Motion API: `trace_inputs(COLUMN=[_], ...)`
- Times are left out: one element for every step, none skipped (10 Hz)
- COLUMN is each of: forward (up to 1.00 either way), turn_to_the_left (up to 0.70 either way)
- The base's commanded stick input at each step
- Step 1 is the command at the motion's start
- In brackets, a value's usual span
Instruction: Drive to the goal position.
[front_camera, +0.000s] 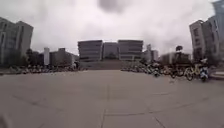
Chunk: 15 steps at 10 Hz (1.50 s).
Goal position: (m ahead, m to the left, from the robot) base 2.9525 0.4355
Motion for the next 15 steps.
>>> trace_inputs(forward=[0.60,0.60,0.60,0.60,0.60,0.60,0.60,0.60,0.60,0.60,0.60,0.60,0.60,0.60,0.60], turn_to_the_left=[0.01,0.01,0.01,0.01,0.01,0.01,0.07,0.12,0.16,0.16,0.16,0.16,0.16,0.16,0.16])
